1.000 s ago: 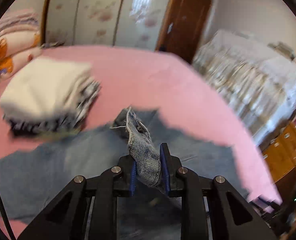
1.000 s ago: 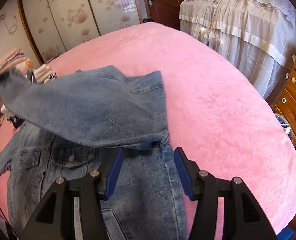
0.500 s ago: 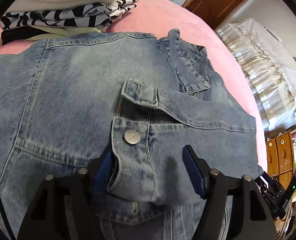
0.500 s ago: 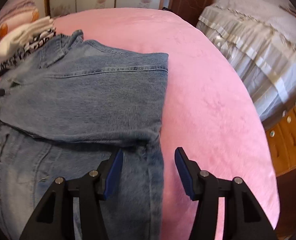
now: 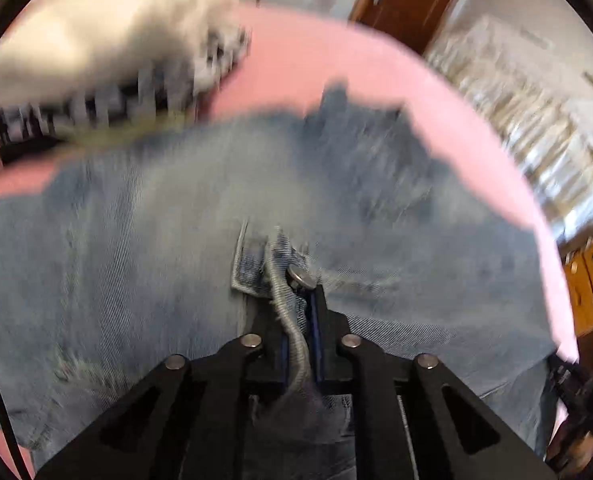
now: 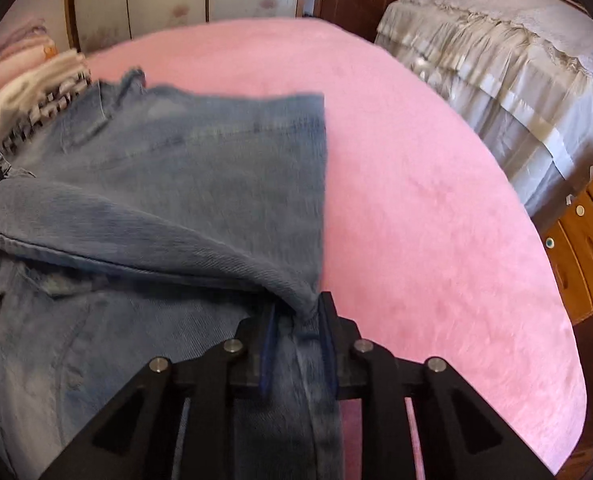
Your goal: Fold large clothes
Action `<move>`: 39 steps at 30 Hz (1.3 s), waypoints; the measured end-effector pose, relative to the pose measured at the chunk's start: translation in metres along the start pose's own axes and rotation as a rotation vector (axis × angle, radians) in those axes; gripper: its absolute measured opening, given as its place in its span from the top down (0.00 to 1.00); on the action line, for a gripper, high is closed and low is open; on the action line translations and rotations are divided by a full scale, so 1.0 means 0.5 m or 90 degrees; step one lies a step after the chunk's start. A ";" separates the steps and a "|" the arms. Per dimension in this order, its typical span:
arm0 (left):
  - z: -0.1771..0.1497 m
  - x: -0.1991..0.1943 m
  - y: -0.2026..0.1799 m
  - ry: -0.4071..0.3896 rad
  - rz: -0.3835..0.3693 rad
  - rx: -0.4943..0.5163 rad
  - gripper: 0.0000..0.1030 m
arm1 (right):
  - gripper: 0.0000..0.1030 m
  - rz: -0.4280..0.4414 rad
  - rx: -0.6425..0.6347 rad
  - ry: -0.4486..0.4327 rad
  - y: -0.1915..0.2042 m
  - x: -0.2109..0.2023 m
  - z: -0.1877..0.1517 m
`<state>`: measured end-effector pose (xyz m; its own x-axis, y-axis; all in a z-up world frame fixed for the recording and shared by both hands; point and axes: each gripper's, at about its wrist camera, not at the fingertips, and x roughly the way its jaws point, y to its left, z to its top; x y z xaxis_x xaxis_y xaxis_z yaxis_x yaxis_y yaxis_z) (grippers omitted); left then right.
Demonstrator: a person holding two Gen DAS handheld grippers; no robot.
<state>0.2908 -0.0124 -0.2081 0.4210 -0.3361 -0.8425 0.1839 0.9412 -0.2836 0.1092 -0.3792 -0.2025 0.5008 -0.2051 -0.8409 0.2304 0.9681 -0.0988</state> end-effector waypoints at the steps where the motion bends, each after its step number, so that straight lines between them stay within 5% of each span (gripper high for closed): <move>1: -0.006 -0.001 0.007 0.008 -0.010 -0.005 0.83 | 0.73 -0.006 -0.006 0.004 0.000 -0.006 -0.003; 4: -0.015 -0.029 0.028 0.022 -0.054 -0.019 0.54 | 0.64 0.033 -0.008 0.013 -0.014 -0.035 -0.001; 5: -0.012 -0.041 0.036 0.018 -0.055 -0.022 0.32 | 0.55 0.072 0.000 0.015 -0.024 -0.048 0.002; 6: -0.008 -0.050 0.044 0.009 -0.051 -0.025 0.21 | 0.44 0.113 0.010 0.016 -0.035 -0.061 0.008; 7: -0.001 -0.060 0.053 -0.005 -0.048 -0.029 0.20 | 0.39 0.144 0.021 0.013 -0.045 -0.072 0.013; 12: 0.057 -0.035 0.094 0.003 -0.054 -0.084 0.21 | 0.32 0.242 0.095 -0.033 -0.078 -0.102 0.086; 18: 0.108 0.042 0.080 0.037 -0.016 -0.051 0.23 | 0.32 0.205 0.129 -0.014 -0.068 0.000 0.199; 21: 0.116 0.046 0.054 0.044 -0.036 -0.015 0.43 | 0.32 0.179 0.135 0.012 -0.071 0.066 0.242; 26: 0.106 0.059 0.024 0.056 -0.016 0.049 0.43 | 0.32 0.156 0.179 0.039 -0.090 0.137 0.272; 32: 0.107 0.078 0.018 0.072 -0.029 0.050 0.33 | 0.32 0.137 0.194 0.052 -0.101 0.182 0.287; 33: 0.106 0.076 0.014 0.069 -0.022 0.055 0.44 | 0.33 0.138 0.195 0.052 -0.100 0.186 0.286; 34: 0.105 0.073 0.011 0.064 -0.019 0.060 0.56 | 0.36 0.138 0.193 0.049 -0.100 0.188 0.286; 36: 0.111 0.073 0.005 0.064 -0.019 0.050 0.65 | 0.75 0.138 0.180 0.044 -0.094 0.186 0.288; 39: 0.118 0.050 -0.008 0.032 -0.010 0.068 0.70 | 0.88 0.127 0.176 0.033 -0.101 0.178 0.287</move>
<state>0.3530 -0.0264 -0.2009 0.3733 -0.3456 -0.8609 0.2844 0.9260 -0.2484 0.2619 -0.4669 -0.1957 0.5179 -0.0007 -0.8554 0.3528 0.9111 0.2129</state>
